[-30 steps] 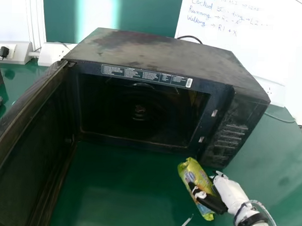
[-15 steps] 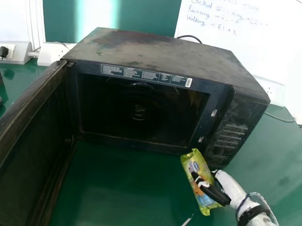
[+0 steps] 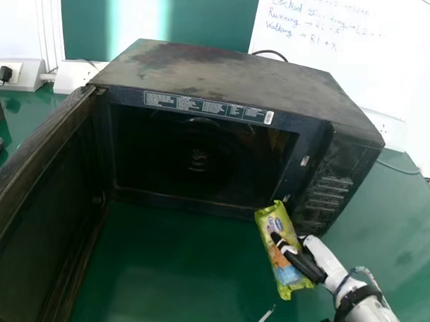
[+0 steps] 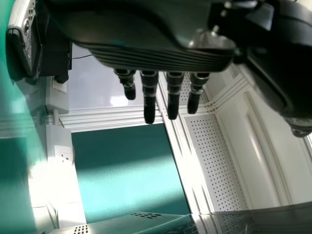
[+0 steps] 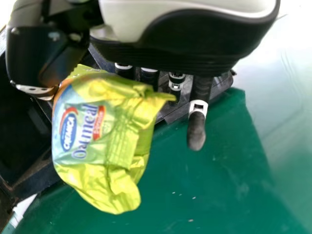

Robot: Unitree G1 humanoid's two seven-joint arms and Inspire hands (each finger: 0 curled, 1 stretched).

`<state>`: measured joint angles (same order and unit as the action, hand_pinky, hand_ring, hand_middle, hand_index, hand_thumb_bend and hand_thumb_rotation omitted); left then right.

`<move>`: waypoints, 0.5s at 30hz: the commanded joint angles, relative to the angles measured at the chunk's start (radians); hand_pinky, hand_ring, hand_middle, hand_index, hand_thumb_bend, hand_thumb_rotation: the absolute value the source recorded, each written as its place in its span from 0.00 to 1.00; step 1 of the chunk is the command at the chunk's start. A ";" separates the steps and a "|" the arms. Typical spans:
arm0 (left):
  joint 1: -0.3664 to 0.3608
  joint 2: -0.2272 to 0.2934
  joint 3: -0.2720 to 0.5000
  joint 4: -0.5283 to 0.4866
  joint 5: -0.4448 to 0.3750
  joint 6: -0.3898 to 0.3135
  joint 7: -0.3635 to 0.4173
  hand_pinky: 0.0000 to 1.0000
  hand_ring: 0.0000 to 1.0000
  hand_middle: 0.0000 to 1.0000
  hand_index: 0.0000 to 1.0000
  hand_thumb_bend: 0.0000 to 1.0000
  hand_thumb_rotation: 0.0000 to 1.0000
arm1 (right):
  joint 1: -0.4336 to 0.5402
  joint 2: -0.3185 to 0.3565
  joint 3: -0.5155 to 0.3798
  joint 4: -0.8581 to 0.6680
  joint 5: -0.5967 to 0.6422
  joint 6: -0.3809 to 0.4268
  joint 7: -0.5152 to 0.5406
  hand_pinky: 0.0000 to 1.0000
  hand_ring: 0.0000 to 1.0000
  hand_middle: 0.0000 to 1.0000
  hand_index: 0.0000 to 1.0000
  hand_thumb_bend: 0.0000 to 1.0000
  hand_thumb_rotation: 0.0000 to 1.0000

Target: Put biscuit inside oven

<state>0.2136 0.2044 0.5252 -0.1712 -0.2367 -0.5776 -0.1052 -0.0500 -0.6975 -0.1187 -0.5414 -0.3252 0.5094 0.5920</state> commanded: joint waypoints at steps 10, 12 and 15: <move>0.009 -0.005 -0.009 -0.003 0.011 -0.007 0.001 0.74 0.87 0.95 0.96 0.89 0.96 | -0.108 0.029 0.036 -0.068 0.100 0.224 0.027 0.20 0.27 0.40 0.51 0.52 0.00; 0.011 -0.006 -0.010 -0.006 0.011 -0.006 0.001 0.74 0.87 0.95 0.97 0.88 0.96 | -0.115 0.034 0.044 -0.071 0.115 0.235 0.023 0.21 0.28 0.40 0.52 0.52 0.00; 0.009 -0.008 -0.009 -0.006 0.017 -0.010 0.004 0.73 0.87 0.95 0.97 0.88 0.97 | -0.127 0.050 0.053 -0.077 0.141 0.260 0.012 0.21 0.28 0.40 0.52 0.51 0.00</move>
<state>0.2149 0.2002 0.5223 -0.1722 -0.2317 -0.5783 -0.1045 -0.1613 -0.6574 -0.0708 -0.6031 -0.2007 0.7589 0.6160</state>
